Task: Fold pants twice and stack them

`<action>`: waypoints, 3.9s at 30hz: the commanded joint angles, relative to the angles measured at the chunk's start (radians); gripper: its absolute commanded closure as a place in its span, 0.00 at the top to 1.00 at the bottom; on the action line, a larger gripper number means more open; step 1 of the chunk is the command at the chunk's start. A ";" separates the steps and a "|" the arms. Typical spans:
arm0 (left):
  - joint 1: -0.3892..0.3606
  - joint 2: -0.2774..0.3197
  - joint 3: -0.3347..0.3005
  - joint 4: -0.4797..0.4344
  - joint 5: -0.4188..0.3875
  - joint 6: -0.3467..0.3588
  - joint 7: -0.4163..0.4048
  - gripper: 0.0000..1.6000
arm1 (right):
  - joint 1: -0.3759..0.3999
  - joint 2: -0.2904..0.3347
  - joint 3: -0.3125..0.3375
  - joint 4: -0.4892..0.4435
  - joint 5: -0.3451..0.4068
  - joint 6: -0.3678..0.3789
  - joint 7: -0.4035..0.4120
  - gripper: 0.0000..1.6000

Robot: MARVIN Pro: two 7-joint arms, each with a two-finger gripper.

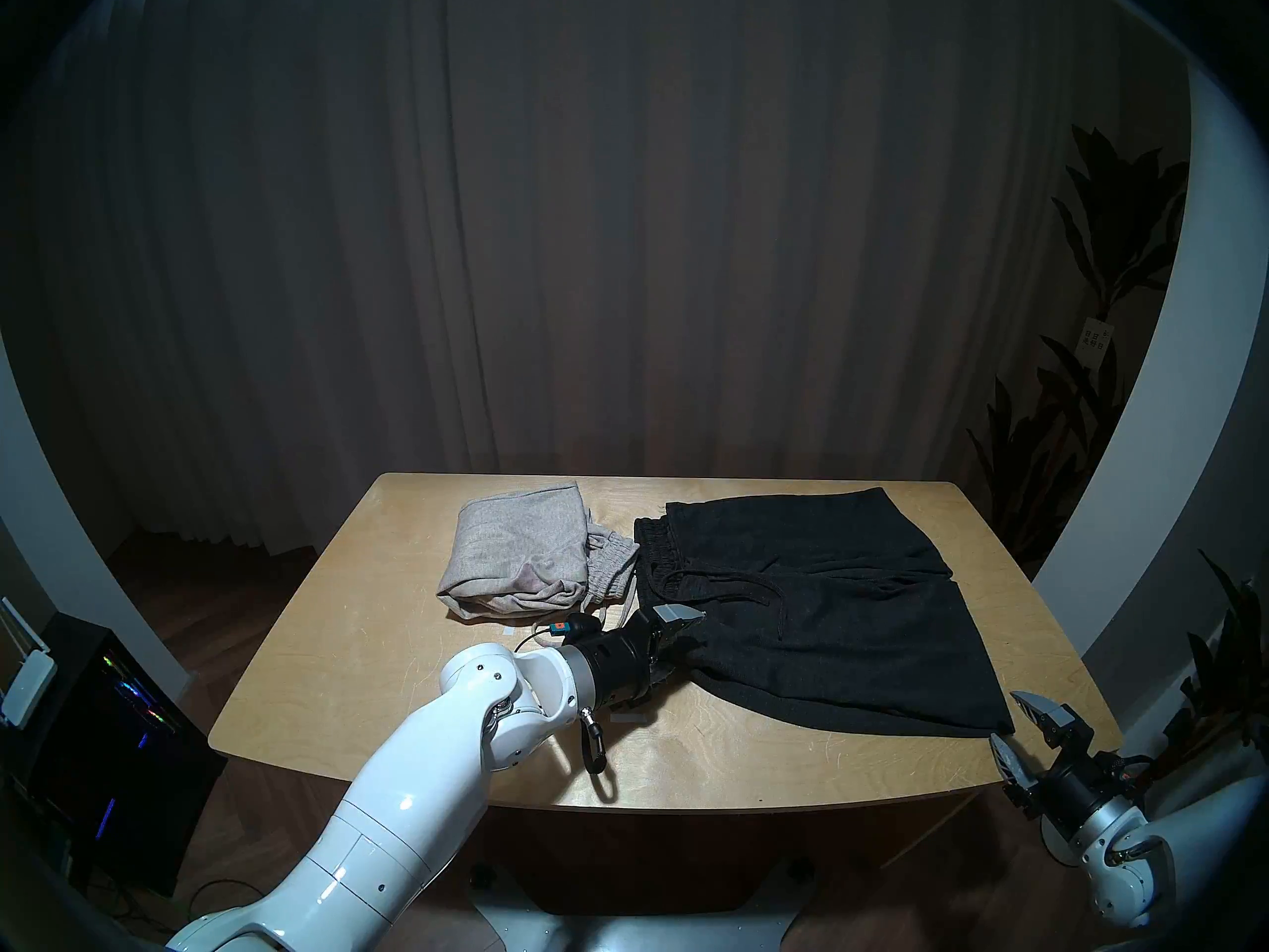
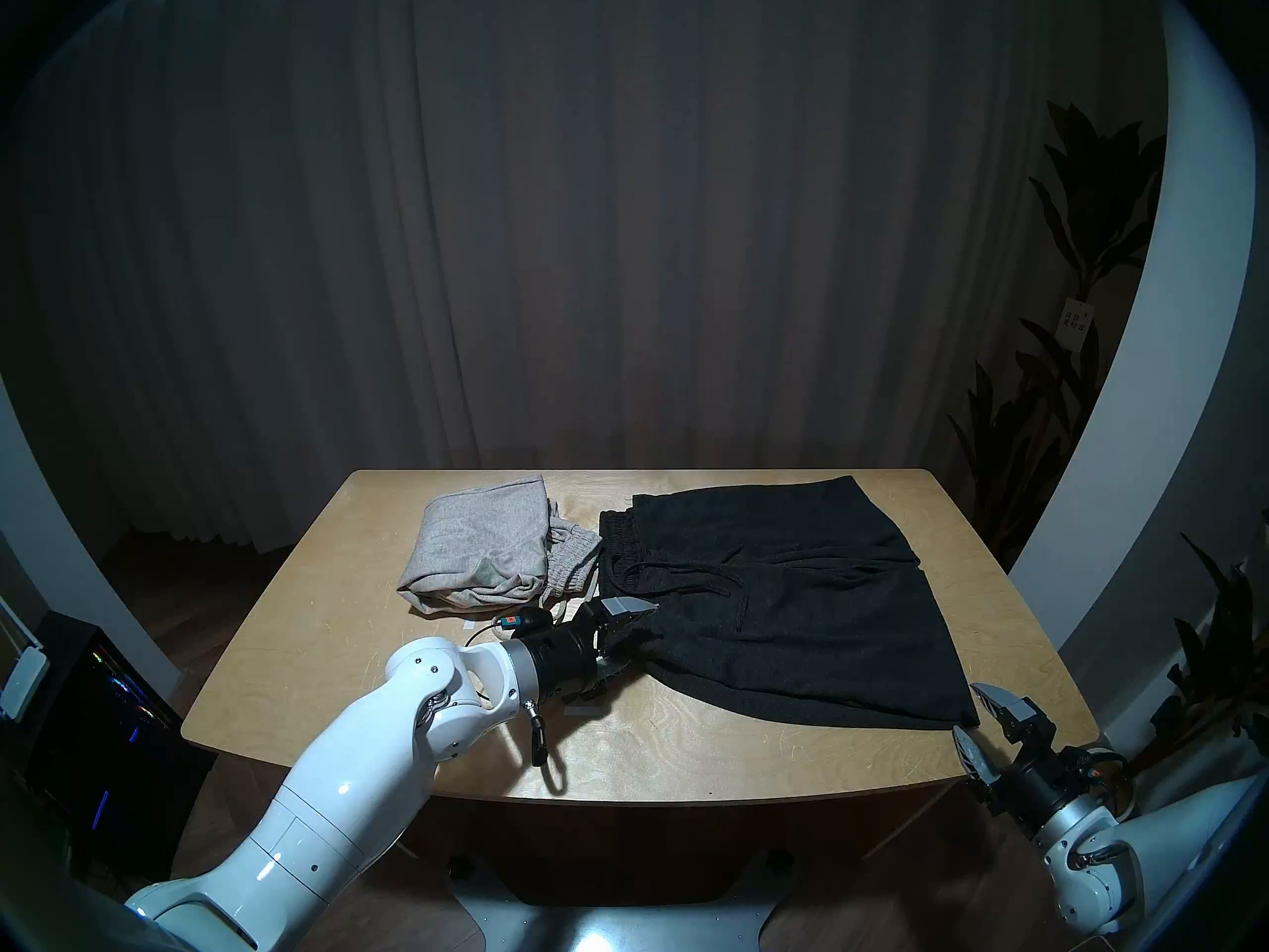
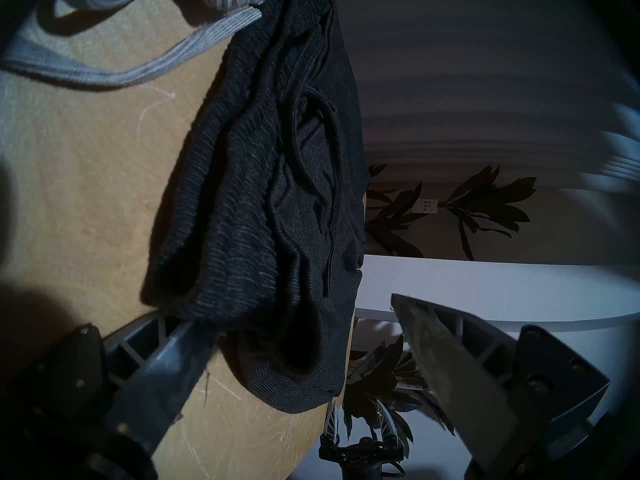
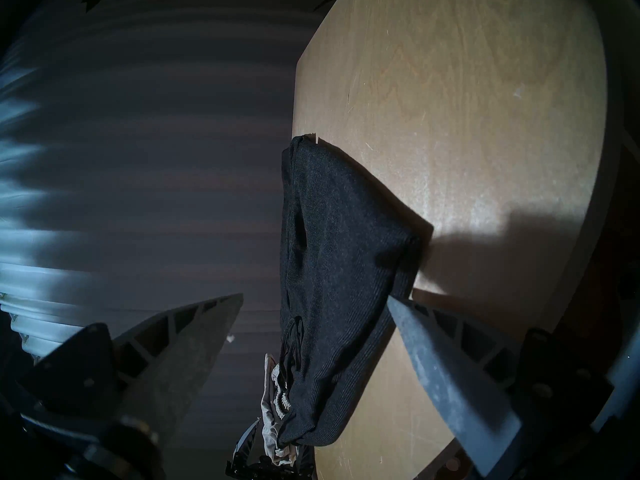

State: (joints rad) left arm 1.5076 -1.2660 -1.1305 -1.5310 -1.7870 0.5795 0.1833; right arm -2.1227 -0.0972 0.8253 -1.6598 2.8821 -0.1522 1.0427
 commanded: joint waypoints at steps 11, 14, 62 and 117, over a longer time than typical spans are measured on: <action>0.002 0.001 0.003 0.007 0.002 -0.001 -0.001 1.00 | 0.016 -0.003 0.022 -0.018 -0.002 -0.028 -0.002 1.00; 0.003 0.001 0.003 0.009 0.002 -0.001 -0.002 1.00 | 0.016 -0.003 0.022 -0.020 -0.002 -0.035 -0.003 1.00; 0.004 0.005 0.013 0.010 0.003 -0.009 -0.022 1.00 | 0.030 -0.003 0.037 -0.117 -0.002 -0.106 -0.068 1.00; 0.004 0.007 0.017 0.015 0.006 -0.007 -0.039 1.00 | 0.199 -0.006 0.239 -0.200 -0.017 -0.183 -0.197 1.00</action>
State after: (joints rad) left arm 1.5080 -1.2581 -1.1198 -1.5211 -1.7831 0.5698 0.1429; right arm -1.9642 -0.1071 1.0179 -1.8660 2.8767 -0.3115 0.8564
